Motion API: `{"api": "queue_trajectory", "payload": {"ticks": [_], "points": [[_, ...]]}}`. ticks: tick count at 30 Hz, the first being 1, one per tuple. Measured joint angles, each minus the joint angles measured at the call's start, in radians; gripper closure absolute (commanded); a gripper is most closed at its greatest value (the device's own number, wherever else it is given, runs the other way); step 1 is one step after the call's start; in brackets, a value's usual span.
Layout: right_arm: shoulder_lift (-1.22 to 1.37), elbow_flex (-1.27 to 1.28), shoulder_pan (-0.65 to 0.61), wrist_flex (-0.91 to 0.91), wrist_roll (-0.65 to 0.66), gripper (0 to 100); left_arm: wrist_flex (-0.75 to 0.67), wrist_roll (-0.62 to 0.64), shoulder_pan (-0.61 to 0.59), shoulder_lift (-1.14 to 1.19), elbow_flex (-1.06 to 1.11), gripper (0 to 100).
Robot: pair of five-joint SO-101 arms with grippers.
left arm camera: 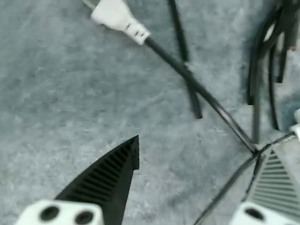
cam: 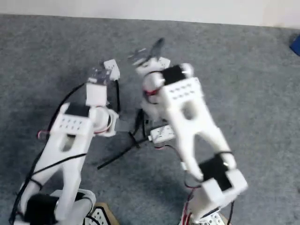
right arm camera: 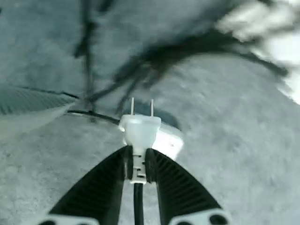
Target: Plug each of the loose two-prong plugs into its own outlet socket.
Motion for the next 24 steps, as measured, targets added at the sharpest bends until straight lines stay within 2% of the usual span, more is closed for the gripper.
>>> {"api": "queue_trajectory", "payload": {"ticks": [5, 9, 14, 18, 24], "points": [[0.021, -0.043, -0.084, -0.011, 0.015, 99.1, -0.069, 0.000, -0.069, -0.066, 0.080, 61], [0.021, -0.043, -0.086, -0.012, 0.015, 99.0, -0.101, 0.000, -0.071, -0.068, 0.097, 61], [-0.046, 0.017, -0.086, -0.012, 0.081, 99.0, -0.114, 0.008, -0.071, -0.075, 0.097, 61], [-0.222, 0.221, -0.087, -0.104, 0.098, 99.0, -0.114, 0.008, -0.071, -0.075, 0.101, 61], [-0.620, 0.761, -0.129, -0.470, 0.078, 99.1, -0.114, 0.008, -0.071, -0.075, 0.101, 61]]}}
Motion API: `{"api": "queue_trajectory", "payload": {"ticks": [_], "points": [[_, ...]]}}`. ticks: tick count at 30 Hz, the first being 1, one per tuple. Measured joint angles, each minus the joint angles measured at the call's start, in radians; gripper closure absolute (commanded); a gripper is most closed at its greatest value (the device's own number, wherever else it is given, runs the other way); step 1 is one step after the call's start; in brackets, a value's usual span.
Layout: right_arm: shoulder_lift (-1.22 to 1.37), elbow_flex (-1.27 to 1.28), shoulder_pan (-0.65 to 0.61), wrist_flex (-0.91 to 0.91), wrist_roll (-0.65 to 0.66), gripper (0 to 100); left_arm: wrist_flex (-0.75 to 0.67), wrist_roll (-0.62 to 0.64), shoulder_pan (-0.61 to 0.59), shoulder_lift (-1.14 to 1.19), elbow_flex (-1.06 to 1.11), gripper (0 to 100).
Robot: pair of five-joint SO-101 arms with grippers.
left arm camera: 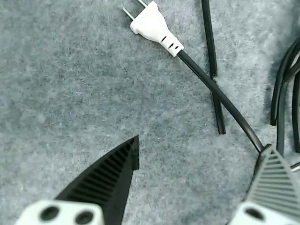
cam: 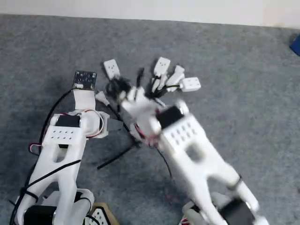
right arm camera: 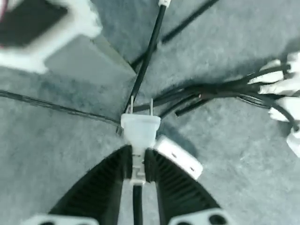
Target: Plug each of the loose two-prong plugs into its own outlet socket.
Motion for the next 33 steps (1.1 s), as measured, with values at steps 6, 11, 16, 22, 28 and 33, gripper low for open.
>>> {"api": "queue_trajectory", "payload": {"ticks": [6, 11, 16, 22, 28, 33], "points": [[-0.173, 0.310, 0.002, -0.166, -0.031, 99.1, 0.000, 0.000, 0.000, -0.006, 0.000, 61], [-0.190, 0.345, 0.000, -0.213, -0.040, 99.1, 0.000, 0.000, 0.009, -0.092, 0.031, 61], [-0.196, 0.345, -0.008, -0.222, -0.095, 99.1, 0.000, 0.000, 0.094, -0.167, 0.084, 61], [-0.196, 0.318, -0.054, -0.216, -0.147, 99.1, 0.000, 0.002, 0.129, -0.173, 0.089, 61], [-0.196, 0.256, -0.060, -0.199, -0.157, 99.1, -0.009, 0.003, 0.132, -0.173, 0.107, 61], [-0.196, 0.236, -0.058, -0.199, -0.157, 99.1, -0.012, 0.002, 0.149, -0.173, 0.112, 61]]}}
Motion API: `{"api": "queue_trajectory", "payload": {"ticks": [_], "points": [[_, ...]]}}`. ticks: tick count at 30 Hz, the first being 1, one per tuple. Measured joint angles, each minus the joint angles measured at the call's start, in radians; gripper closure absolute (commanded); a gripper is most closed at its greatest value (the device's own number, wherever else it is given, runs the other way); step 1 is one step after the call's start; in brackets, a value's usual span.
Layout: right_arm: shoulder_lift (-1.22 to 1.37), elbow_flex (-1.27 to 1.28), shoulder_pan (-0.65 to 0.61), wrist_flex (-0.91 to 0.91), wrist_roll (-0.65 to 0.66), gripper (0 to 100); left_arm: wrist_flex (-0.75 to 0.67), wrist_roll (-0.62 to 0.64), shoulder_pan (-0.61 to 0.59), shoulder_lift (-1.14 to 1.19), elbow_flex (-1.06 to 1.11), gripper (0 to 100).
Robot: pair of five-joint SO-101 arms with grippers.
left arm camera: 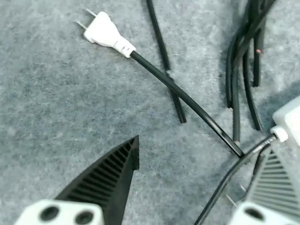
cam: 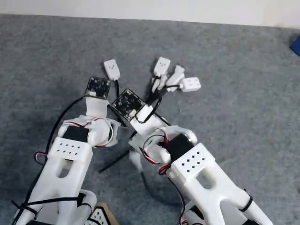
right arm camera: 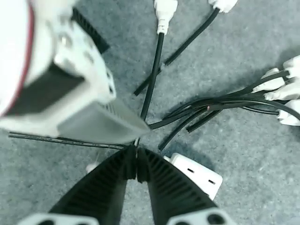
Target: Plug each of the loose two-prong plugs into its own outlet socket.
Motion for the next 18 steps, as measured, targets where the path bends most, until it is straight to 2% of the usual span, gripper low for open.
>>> {"api": "queue_trajectory", "payload": {"ticks": [5, 8, 12, 18], "points": [[0.000, 0.000, 0.011, 0.032, 0.000, 99.0, 0.000, -0.002, -0.011, 0.000, 0.002, 61], [0.000, 0.009, 0.034, 0.097, 0.000, 98.8, -0.006, -0.002, -0.057, 0.000, 0.002, 62], [0.035, 0.101, -0.008, 0.120, -0.018, 97.4, -0.035, 0.046, -0.132, 0.000, 0.002, 64], [0.221, 0.106, -0.046, 0.120, -0.140, 94.3, -0.041, 0.057, -0.160, 0.000, 0.002, 66]]}}
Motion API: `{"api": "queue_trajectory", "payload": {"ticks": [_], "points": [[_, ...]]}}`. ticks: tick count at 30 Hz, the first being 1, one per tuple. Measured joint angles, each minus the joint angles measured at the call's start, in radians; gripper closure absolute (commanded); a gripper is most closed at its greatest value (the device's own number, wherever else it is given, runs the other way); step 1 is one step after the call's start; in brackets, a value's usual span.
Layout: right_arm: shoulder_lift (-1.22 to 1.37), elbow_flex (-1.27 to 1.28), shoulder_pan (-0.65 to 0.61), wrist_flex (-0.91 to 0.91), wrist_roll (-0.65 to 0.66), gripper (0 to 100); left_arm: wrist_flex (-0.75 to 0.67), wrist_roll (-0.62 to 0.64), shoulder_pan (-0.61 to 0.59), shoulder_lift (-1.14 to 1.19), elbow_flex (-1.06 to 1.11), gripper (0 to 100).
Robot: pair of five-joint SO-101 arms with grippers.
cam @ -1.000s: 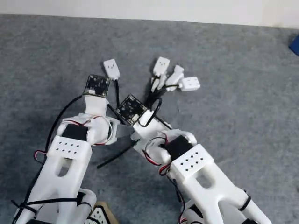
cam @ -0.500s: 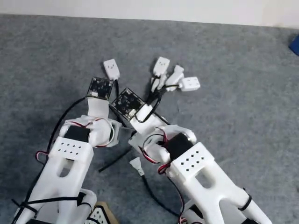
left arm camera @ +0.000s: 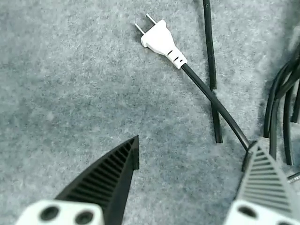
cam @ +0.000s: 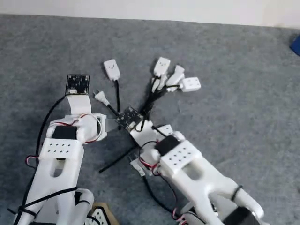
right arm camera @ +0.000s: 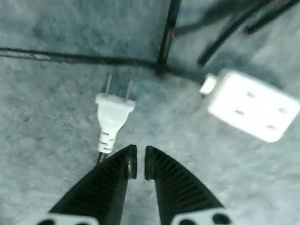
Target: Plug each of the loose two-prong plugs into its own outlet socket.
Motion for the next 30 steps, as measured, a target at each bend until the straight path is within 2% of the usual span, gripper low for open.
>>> {"api": "queue_trajectory", "payload": {"ticks": [5, 8, 12, 21, 30], "points": [[0.118, -0.049, -0.109, -0.002, -0.190, 94.3, 0.000, 0.000, 0.000, 0.000, 0.000, 66], [0.163, -0.071, -0.163, -0.017, -0.250, 94.3, 0.000, 0.000, 0.000, 0.000, 0.000, 66], [0.210, -0.072, -0.170, -0.078, -0.262, 94.0, 0.000, 0.000, 0.000, 0.000, 0.000, 66], [0.293, -0.094, -0.132, -0.083, -0.262, 93.7, 0.000, 0.000, 0.000, 0.000, 0.000, 66], [0.316, -0.104, -0.120, -0.081, -0.264, 74.1, 0.000, 0.003, -0.005, 0.002, 0.002, 66]]}}
